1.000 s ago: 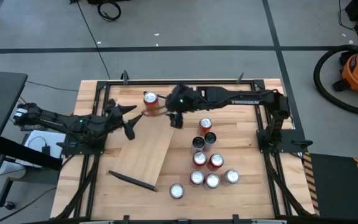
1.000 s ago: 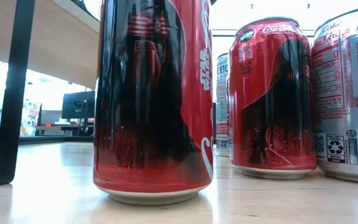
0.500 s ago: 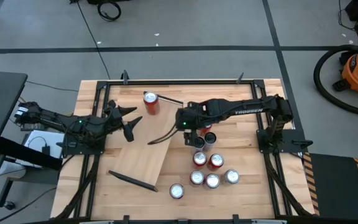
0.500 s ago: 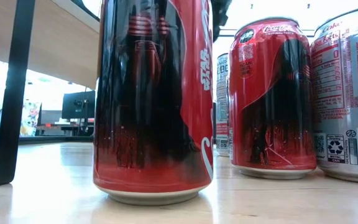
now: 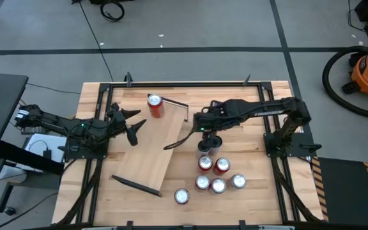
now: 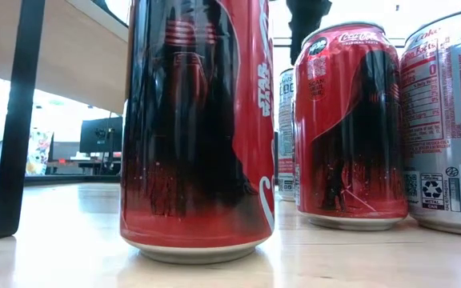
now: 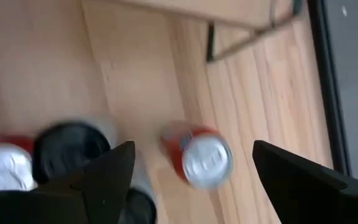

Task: Place canned beverage on shelf
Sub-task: Put the orange soda can on the shelf

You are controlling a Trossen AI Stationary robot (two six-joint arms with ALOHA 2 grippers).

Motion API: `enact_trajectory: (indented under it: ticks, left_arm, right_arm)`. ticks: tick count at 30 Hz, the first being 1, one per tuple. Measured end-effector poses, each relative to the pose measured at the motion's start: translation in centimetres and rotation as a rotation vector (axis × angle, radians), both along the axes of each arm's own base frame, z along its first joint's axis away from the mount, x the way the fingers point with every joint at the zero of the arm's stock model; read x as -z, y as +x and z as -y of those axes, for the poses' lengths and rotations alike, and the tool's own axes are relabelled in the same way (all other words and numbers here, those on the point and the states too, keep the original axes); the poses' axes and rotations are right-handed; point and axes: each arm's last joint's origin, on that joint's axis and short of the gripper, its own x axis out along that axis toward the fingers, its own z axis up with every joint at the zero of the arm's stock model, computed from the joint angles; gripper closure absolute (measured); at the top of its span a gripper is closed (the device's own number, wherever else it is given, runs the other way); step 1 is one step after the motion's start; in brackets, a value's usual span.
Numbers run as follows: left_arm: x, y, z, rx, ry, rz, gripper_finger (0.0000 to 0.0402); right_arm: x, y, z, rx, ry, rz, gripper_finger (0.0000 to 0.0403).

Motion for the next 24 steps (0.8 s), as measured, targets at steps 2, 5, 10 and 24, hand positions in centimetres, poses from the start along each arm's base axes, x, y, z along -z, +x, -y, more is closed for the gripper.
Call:
enact_trajectory:
  ticks: [2,5,10,24]
  left_arm:
    - [0.0,0.0,0.0,0.0,0.001,-0.001,0.0159]
    - [-0.1,0.0,-0.1,-0.003,0.026,-0.011,0.0159]
    - [-0.6,0.1,-0.6,-0.044,0.11,-0.014,0.0159]
    - [-0.9,0.2,-1.0,-0.064,0.18,-0.033,0.0159]
  right_arm:
    - [-0.1,-1.1,0.0,0.023,0.003,-0.03,0.0066]
    - [-0.1,-2.6,0.2,0.066,0.013,-0.07,0.0066]
    - [-0.4,-5.4,0.2,0.165,0.056,-0.095,0.0066]
    - [4.5,-12.0,1.1,0.1,0.049,0.082,0.0078]
